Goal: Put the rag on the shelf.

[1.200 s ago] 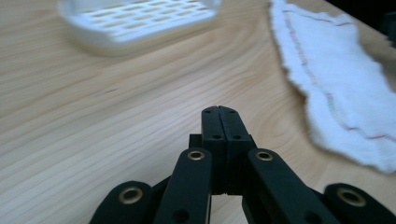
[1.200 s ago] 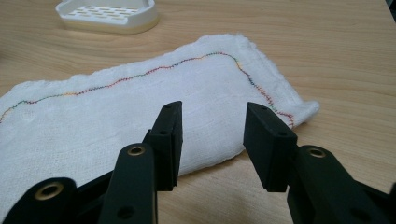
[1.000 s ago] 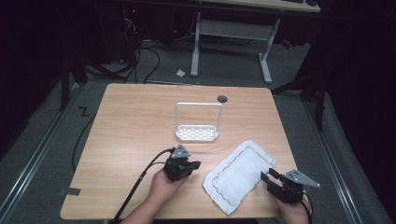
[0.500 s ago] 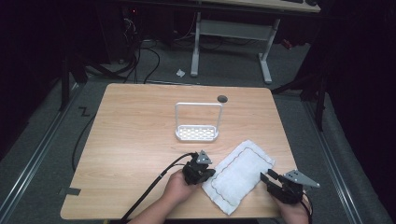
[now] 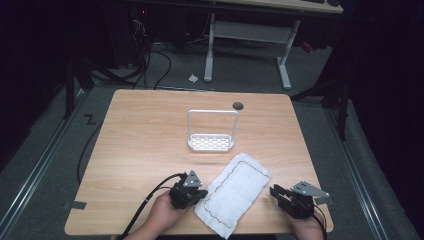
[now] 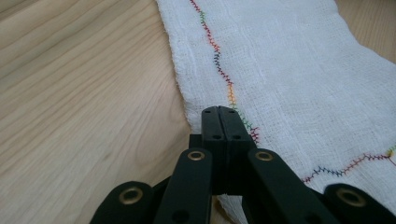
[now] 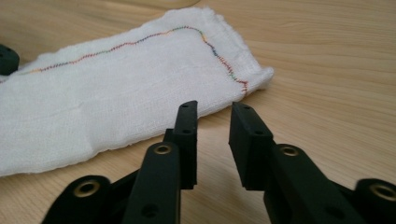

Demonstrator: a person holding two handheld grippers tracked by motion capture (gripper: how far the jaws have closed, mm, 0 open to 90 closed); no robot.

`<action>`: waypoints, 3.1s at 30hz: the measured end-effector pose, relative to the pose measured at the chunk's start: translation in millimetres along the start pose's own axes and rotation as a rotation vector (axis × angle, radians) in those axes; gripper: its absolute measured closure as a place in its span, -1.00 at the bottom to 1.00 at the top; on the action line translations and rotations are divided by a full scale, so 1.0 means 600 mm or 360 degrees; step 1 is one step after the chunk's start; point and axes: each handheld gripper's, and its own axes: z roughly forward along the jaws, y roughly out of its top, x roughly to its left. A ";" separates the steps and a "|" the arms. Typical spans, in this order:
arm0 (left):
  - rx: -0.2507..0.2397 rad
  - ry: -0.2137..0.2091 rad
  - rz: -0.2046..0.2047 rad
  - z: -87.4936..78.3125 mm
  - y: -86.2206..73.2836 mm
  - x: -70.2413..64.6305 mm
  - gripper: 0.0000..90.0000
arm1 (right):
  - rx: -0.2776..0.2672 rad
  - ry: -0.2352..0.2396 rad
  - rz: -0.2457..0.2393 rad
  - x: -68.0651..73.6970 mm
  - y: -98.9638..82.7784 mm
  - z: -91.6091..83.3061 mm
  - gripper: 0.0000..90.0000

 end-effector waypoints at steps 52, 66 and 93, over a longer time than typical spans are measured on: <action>-0.0065 -0.0024 -0.0111 -0.014 -0.018 0.010 0.89 | 0.0200 0.0269 -0.0301 0.120 0.083 0.151 0.96; -0.0239 0.0245 -0.0254 -0.032 0.002 0.070 0.58 | 0.0142 0.0306 -0.0344 0.135 0.082 0.135 0.76; -0.0219 0.0252 -0.0453 0.018 0.014 0.101 0.80 | 0.0111 0.0190 -0.0213 0.126 0.123 0.169 0.30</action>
